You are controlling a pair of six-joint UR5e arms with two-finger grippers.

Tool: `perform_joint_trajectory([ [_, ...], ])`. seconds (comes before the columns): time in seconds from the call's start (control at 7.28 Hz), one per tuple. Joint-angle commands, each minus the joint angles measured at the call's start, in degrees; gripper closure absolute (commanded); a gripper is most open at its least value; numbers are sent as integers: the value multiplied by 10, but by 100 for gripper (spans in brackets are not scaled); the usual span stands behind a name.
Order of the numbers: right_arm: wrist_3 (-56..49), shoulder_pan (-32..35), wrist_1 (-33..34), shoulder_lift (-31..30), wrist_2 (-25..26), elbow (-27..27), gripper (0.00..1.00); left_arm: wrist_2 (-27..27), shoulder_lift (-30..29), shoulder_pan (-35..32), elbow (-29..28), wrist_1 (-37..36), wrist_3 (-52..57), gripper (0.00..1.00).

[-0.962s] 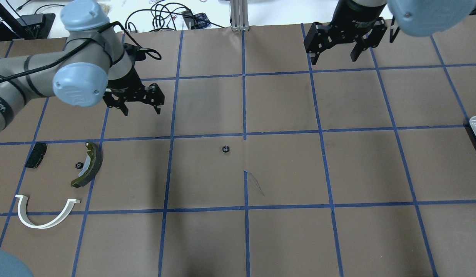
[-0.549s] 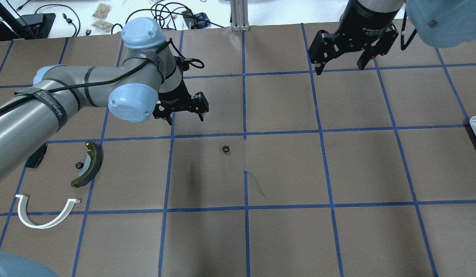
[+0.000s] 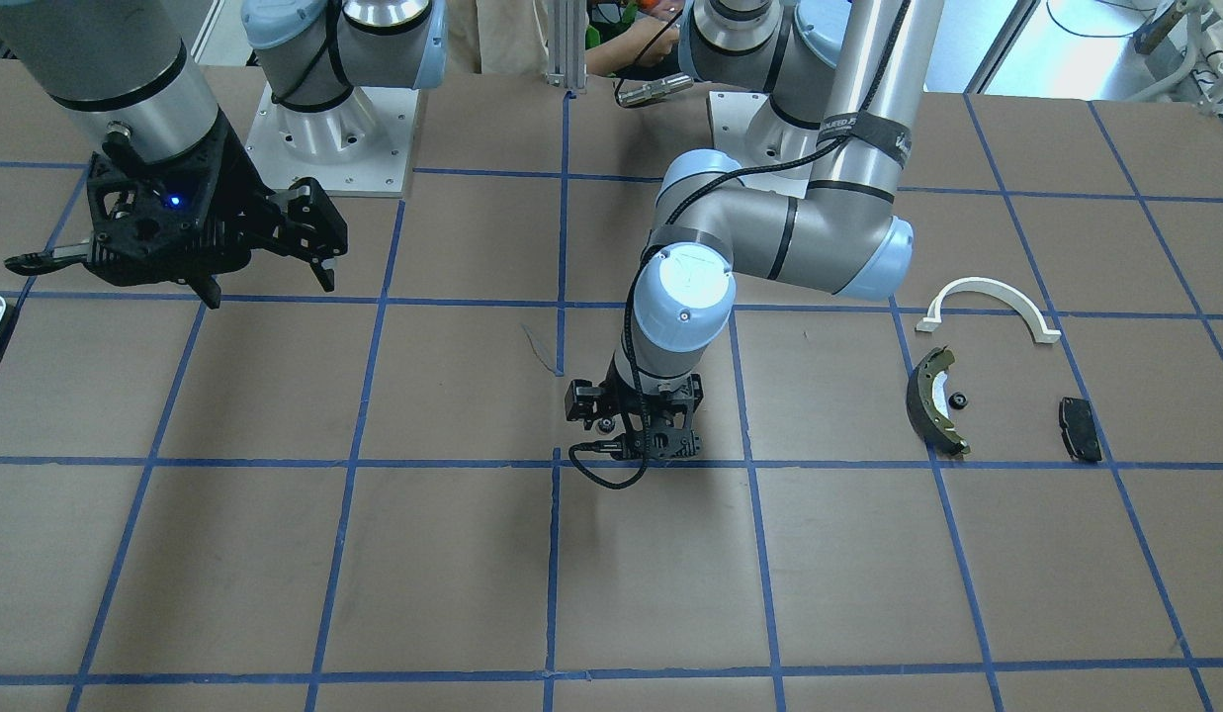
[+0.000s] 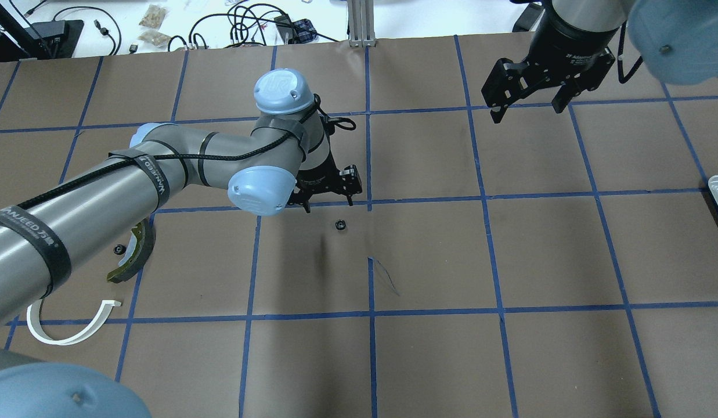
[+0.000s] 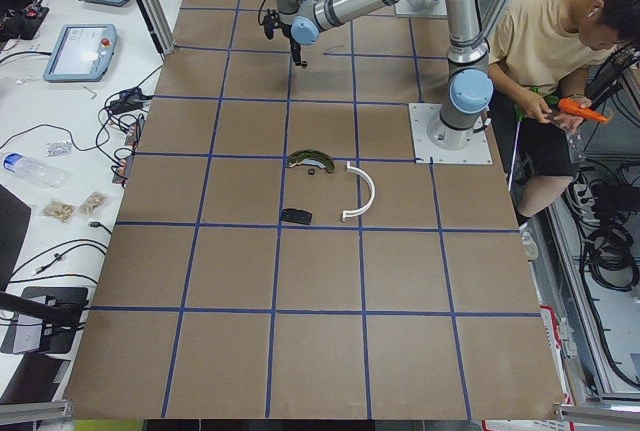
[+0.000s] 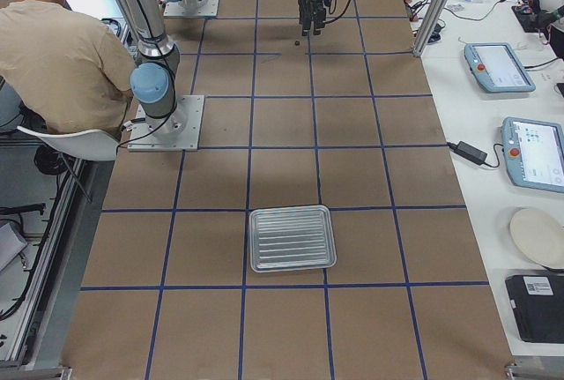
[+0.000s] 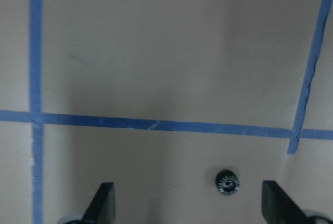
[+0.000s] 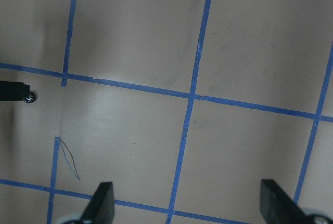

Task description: Place bearing gear from tray to pile

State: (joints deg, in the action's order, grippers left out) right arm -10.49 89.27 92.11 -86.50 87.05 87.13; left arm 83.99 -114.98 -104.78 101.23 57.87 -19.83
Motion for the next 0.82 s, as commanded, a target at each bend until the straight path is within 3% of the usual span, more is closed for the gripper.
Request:
perform_joint_trajectory([
  [0.0, -1, -1, 3, -3, 1, 1, 0, 0, -17, -9, 3, -3, -2, 22],
  [0.69, -1, -1, 7, -3, -8, 2, 0, 2, -36, -9, 2, -16, 0, 29],
])
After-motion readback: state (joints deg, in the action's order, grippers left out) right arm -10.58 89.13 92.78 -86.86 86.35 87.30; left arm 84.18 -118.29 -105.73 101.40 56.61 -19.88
